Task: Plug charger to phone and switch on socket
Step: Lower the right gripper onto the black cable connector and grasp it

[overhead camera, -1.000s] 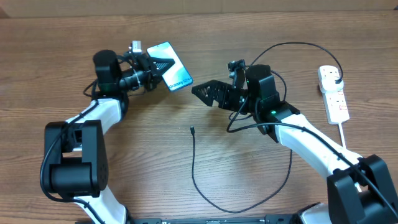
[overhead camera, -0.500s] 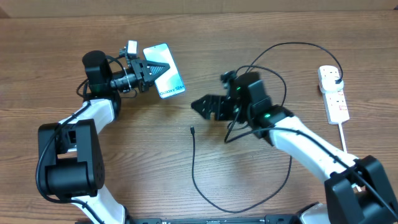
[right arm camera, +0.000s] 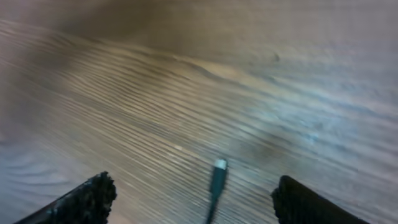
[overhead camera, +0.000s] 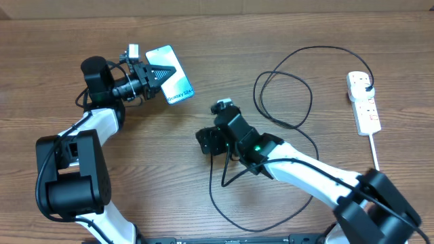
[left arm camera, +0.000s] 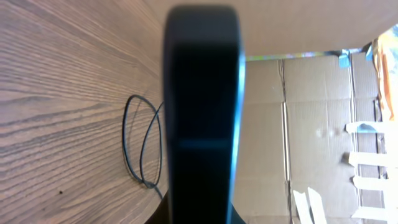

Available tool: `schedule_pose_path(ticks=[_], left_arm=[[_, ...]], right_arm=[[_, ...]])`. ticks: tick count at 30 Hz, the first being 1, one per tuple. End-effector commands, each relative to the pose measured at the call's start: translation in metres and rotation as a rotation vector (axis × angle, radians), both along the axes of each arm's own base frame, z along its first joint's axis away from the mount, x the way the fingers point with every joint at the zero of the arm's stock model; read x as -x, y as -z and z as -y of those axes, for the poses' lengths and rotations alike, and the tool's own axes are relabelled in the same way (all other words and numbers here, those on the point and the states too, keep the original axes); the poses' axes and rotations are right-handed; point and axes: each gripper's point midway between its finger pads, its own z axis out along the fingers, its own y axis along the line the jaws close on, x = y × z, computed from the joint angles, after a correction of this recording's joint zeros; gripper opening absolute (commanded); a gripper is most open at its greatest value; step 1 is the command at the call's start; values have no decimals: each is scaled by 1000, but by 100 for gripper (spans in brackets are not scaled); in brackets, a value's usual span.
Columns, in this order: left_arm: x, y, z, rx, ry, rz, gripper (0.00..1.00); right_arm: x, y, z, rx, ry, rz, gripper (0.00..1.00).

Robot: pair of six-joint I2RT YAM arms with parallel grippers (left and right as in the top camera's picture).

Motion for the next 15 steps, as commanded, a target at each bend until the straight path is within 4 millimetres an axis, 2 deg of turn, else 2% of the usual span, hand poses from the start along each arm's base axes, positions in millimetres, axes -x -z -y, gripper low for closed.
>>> schedule_pose_path(ticks=[1,6,9,11,15], left_arm=[[-1,-20,-2,-3,9,56,5],[-2,-19,-3,-5,2,55,4],[-2,-20,-2,-5,2,55,4],[-2,-20,-2,-5,2,54,4],[-1,-20,-2,-3,7,54,4]], right_arm=[[-3,9,7,49,28,7,76],[11,27,-3,67,9,-35,62],[20,38,-12,87,-19,-43,59],[22,42,-12,103,-21,-41,59],[24,45,-9,109,0,-58,51]])
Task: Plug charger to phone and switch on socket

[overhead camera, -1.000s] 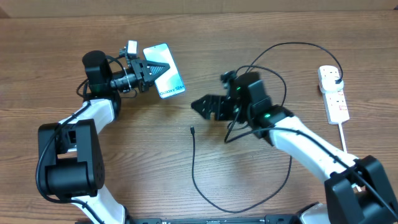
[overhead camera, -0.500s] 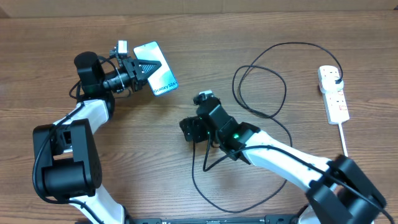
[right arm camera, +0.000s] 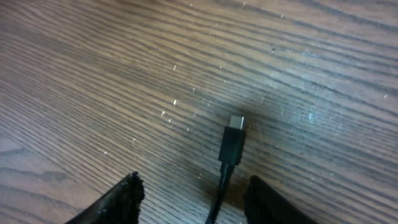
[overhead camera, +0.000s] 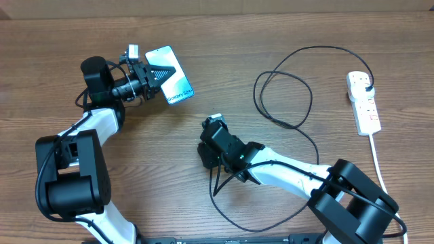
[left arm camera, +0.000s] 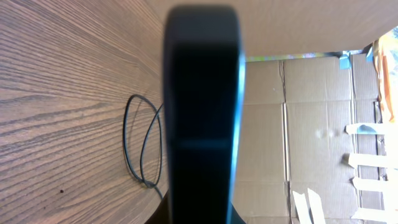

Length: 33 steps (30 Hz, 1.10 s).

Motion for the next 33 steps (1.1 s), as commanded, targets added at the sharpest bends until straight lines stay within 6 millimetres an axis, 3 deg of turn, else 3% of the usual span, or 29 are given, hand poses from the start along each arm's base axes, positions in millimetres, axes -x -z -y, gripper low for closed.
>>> schedule_pose_path(ticks=[1,14,21,24,25,26,33], left_arm=[[-1,-20,-2,-3,9,56,5],[-1,-20,-5,2,1,46,5],[0,-21,-8,12,4,37,5],[0,-21,-9,13,6,37,4],[0,-21,-9,13,6,37,5],[0,-21,-9,13,6,37,5],[1,-21,-9,8,15,53,5]], right_arm=[[-5,1,5,12,44,7,49],[-7,20,2,9,73,-15,34],[-4,33,8,49,77,-32,34],[-3,40,12,71,82,-42,23],[-3,39,12,69,81,-41,9],[-3,39,12,68,82,-40,4],[-11,25,6,47,69,-24,4]])
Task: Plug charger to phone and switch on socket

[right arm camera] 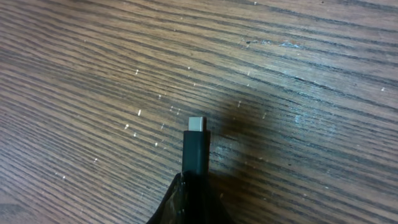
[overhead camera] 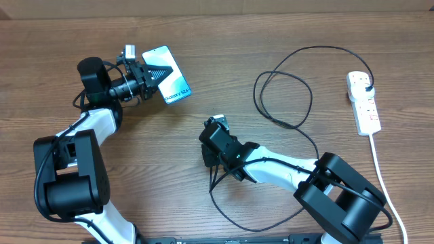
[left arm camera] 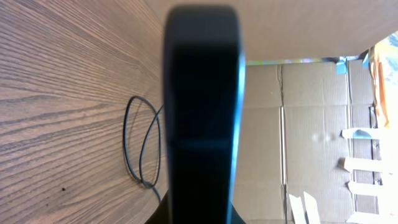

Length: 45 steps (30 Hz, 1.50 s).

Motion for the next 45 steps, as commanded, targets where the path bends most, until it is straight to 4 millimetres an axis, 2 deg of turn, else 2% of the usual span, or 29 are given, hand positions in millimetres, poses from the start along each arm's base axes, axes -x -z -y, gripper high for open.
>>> schedule_pose_path(ticks=[1,4,6,9,12,14,17,23,32,39,45], left_arm=[[2,-21,-1,-8,29,77,5],[3,-21,0,-22,38,107,5],[4,-19,0,-25,43,105,5],[5,-17,0,-29,44,101,4],[5,-17,1,-40,47,121,5],[6,-17,6,-54,61,150,5],[9,-17,18,-53,94,159,5],[18,-18,35,-36,156,154,5],[22,-20,37,-21,179,141,4],[26,-21,38,-7,199,132,4],[26,-21,39,-5,200,128,5]], right_arm=[[-5,-5,-2,-4,-3,-15,4],[-3,-40,-15,-134,-48,-49,4],[0,-72,-22,-254,-91,-72,4],[2,-116,-21,-396,-140,-88,4],[5,-146,-19,-492,-183,-88,4],[10,-155,-23,-527,-248,-81,4],[17,-160,-28,-546,-320,-74,4],[15,-162,-29,-555,-323,-59,4],[13,-151,-29,-546,-299,-82,4],[1,-159,-35,-600,-266,-60,4],[-10,-152,-32,-650,-234,-118,4]])
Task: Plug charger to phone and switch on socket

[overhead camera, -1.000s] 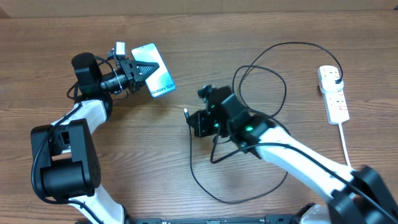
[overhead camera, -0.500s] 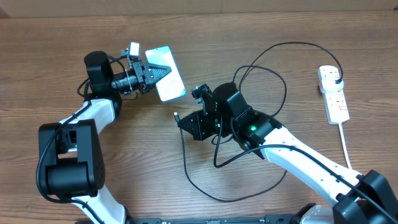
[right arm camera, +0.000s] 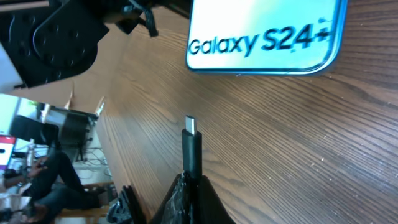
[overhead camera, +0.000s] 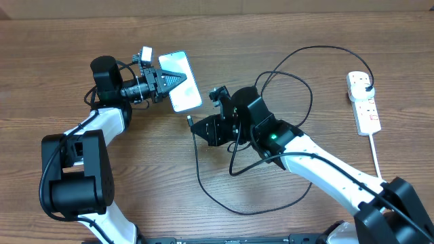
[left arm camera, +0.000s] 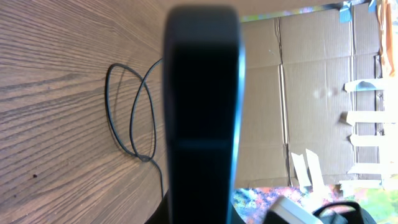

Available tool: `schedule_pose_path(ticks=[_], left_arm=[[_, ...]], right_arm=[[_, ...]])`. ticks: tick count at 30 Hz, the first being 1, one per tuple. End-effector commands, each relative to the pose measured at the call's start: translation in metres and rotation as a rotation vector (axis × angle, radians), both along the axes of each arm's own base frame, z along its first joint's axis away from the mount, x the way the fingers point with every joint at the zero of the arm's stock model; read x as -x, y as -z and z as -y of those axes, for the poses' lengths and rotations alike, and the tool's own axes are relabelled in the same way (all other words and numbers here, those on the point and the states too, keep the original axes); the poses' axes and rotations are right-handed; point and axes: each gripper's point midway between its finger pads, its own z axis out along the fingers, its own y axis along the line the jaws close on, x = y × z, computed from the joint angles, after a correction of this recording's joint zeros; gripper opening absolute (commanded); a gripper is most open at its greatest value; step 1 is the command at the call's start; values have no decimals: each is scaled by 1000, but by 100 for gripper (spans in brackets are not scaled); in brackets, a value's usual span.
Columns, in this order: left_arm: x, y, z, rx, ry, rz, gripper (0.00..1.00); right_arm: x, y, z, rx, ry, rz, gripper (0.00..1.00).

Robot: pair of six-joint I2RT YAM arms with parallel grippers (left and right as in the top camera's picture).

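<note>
My left gripper (overhead camera: 165, 80) is shut on the phone (overhead camera: 181, 89), holding it edge-up above the table; the left wrist view shows only its dark edge (left arm camera: 202, 106). The phone's screen (right arm camera: 264, 34) reads "Galaxy S24+" in the right wrist view. My right gripper (overhead camera: 201, 127) is shut on the black charger plug (right arm camera: 192, 149), whose metal tip (overhead camera: 189, 119) points at the phone's lower end, a short gap away. The black cable (overhead camera: 285, 88) loops across the table. The white socket strip (overhead camera: 363, 102) lies at the far right with a plug in it.
Cardboard boxes (left arm camera: 311, 93) stand beyond the table. The cable's slack (overhead camera: 224, 196) trails in a curve under my right arm toward the front. The strip's white lead (overhead camera: 380, 176) runs down the right side.
My right gripper has lifted the charger plug off the table and carried it up and left to just below the phone. My left gripper has shifted the phone slightly right toward it.
First my right gripper was open over the charger plug lying on the table, while my left held the phone. Then its fingers stood either side of the plug, then shut on it. Now the plug is raised and aimed at the phone's lower end.
</note>
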Motion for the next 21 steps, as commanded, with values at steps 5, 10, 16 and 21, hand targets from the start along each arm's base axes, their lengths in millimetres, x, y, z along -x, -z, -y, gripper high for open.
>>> schedule_pose_path(ticks=[5,10,16,21], left_arm=[[2,-20,0,5,29,62,4],[-1,-19,-1,-4,5,61,5],[-7,-15,0,-5,-31,22,5],[-14,-15,6,-11,-47,37,5]], right_arm=[[-12,4,1,-82,-22,-63,4],[-9,12,0,-90,-54,-95,4],[-13,22,8,-111,-74,-151,4],[-16,14,28,-164,-132,-155,4]])
